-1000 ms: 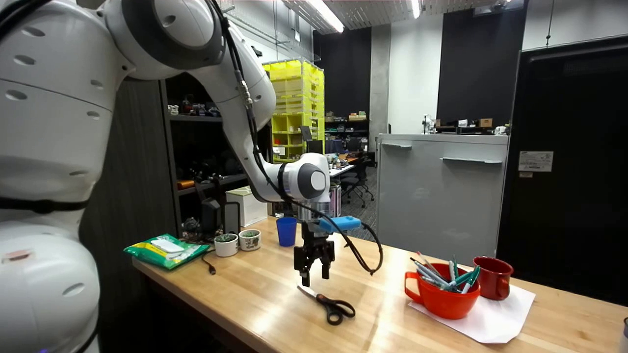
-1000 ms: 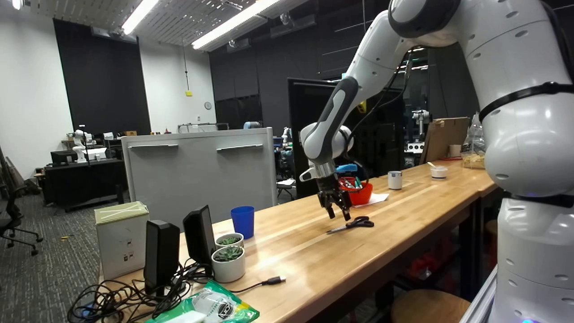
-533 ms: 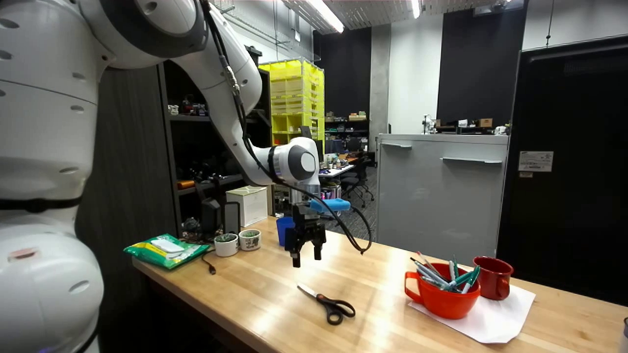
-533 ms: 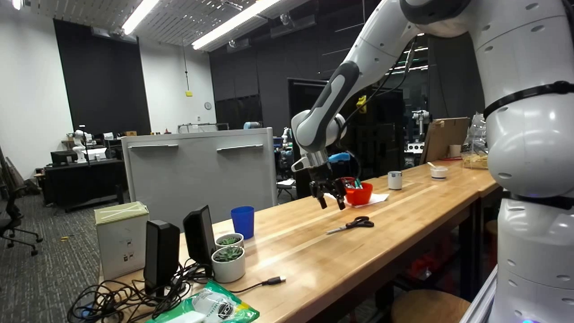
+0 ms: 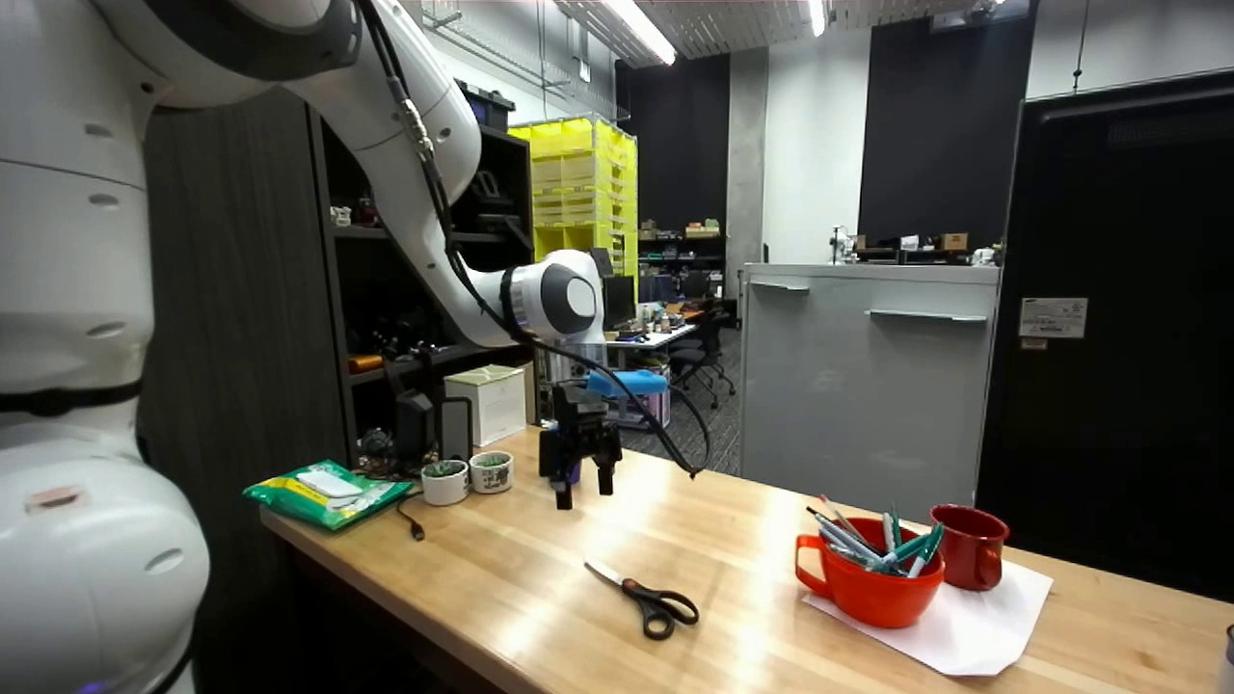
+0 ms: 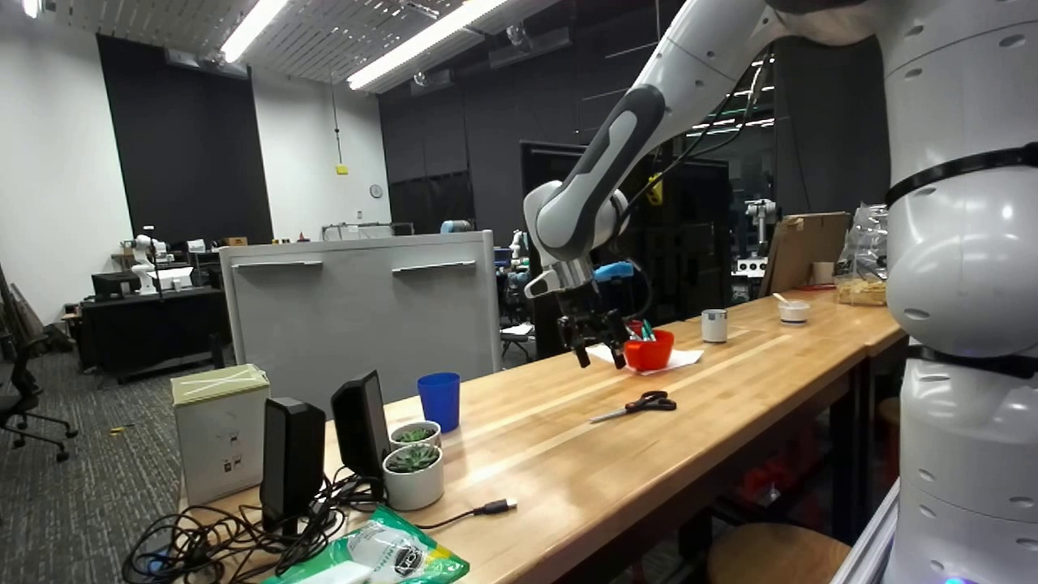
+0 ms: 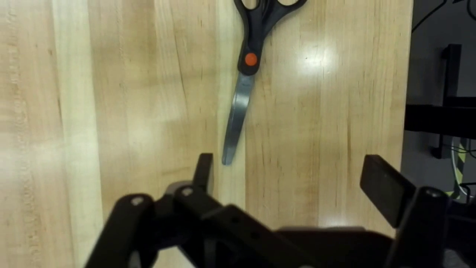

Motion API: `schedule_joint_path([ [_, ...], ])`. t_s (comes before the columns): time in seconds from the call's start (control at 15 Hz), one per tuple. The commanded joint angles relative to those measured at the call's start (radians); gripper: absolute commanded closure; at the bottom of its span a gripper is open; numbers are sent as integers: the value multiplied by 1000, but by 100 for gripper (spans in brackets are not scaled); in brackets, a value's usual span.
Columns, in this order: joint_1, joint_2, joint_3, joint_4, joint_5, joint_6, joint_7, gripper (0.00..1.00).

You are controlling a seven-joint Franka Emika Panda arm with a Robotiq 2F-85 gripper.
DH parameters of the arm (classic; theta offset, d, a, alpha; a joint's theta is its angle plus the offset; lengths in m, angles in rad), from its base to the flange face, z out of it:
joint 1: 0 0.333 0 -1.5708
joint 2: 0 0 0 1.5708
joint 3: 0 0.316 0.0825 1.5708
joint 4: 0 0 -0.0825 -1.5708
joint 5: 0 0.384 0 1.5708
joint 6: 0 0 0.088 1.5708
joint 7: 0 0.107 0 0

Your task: Move the black scissors forwards then rotate it clockwise.

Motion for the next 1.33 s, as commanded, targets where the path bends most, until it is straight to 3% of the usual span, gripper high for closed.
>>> schedule_joint_path([
  [0.0,6,-2,-6,0,1,-3,-1,0],
  [0.13,6,-3,-6,-3,1,-3,-1,0],
  [0.27,4,1,-8,-19,31,79,51,0],
  [0.6,0,-24,-21,-155,59,350,277,0],
  [1.0,-4,-53,-31,-345,65,542,572,0],
  [1.27,-14,-88,-44,-420,61,602,665,0],
])
